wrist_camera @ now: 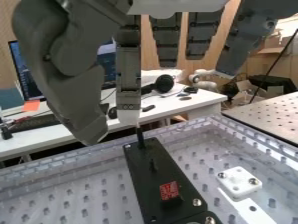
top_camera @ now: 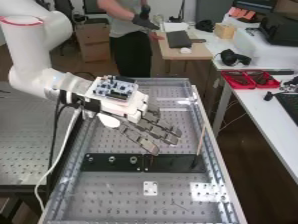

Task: Grab the pcb board and place it in the clear container

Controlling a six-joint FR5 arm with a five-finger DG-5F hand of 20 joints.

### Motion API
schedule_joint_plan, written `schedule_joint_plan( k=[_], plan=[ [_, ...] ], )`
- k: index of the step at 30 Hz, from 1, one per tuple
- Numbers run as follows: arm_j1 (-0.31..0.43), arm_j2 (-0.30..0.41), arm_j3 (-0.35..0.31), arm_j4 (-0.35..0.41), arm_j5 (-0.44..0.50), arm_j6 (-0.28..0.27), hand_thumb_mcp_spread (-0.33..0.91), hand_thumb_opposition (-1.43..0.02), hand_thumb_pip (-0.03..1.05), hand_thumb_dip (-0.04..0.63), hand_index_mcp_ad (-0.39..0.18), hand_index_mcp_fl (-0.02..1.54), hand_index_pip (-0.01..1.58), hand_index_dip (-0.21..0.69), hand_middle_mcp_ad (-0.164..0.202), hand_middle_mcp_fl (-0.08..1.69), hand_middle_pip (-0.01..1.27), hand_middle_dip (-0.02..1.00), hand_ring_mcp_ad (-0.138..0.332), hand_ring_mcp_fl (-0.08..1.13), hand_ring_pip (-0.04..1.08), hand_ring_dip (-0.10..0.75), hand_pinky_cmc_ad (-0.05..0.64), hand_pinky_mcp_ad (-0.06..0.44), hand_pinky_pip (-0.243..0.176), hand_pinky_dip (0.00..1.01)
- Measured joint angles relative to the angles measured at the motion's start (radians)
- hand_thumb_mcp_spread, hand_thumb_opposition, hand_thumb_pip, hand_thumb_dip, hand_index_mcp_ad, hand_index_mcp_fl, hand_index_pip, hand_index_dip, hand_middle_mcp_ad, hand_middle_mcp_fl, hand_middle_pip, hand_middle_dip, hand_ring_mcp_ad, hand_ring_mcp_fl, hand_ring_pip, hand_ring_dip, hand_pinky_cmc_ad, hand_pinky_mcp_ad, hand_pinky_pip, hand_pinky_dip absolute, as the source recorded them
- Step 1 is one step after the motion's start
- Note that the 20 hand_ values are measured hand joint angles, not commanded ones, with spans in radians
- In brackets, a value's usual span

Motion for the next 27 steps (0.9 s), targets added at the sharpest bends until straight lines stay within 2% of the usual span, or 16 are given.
schedule_joint_plan(
  k=[5, 9, 18, 24, 27],
  plan=[
    [-0.023, -0.047, 0.033, -0.008, -0.017, -0.014, 0.37, -0.85, 0.69, 0.222, -0.045, 0.24, 1.41, 0.028, 0.127, 0.03, 0.14, 0.09, 0.133, 0.0, 0.08, 0.012, 0.349, 0.25, -0.124, 0.47],
    [-0.036, -0.08, 0.067, -0.022, -0.03, -0.028, 0.37, -0.87, 0.69, 0.222, -0.061, 0.24, 1.45, 0.028, 0.127, 0.03, 0.14, 0.1, 0.131, 0.0, 0.08, 0.012, 0.349, 0.229, -0.124, 0.47],
    [-0.059, -0.152, 0.157, -0.095, -0.073, -0.116, 0.37, -0.86, 0.69, 0.222, -0.073, 0.23, 1.48, 0.024, 0.127, 0.03, 0.15, 0.11, 0.131, 0.0, 0.08, 0.012, 0.349, 0.229, -0.124, 0.45],
    [-0.073, -0.185, 0.192, -0.118, -0.1, -0.174, 0.37, -0.88, 0.69, 0.222, -0.087, 0.24, 1.48, 0.024, 0.12, 0.04, 0.15, 0.11, 0.134, 0.0, 0.08, 0.012, 0.349, 0.229, -0.124, 0.45],
    [-0.079, -0.196, 0.199, -0.116, -0.108, -0.186, 0.37, -0.88, 0.69, 0.222, -0.086, 0.24, 1.49, 0.028, 0.124, 0.06, 0.14, 0.11, 0.134, 0.0, 0.08, 0.012, 0.349, 0.23, -0.124, 0.45]
  ],
)
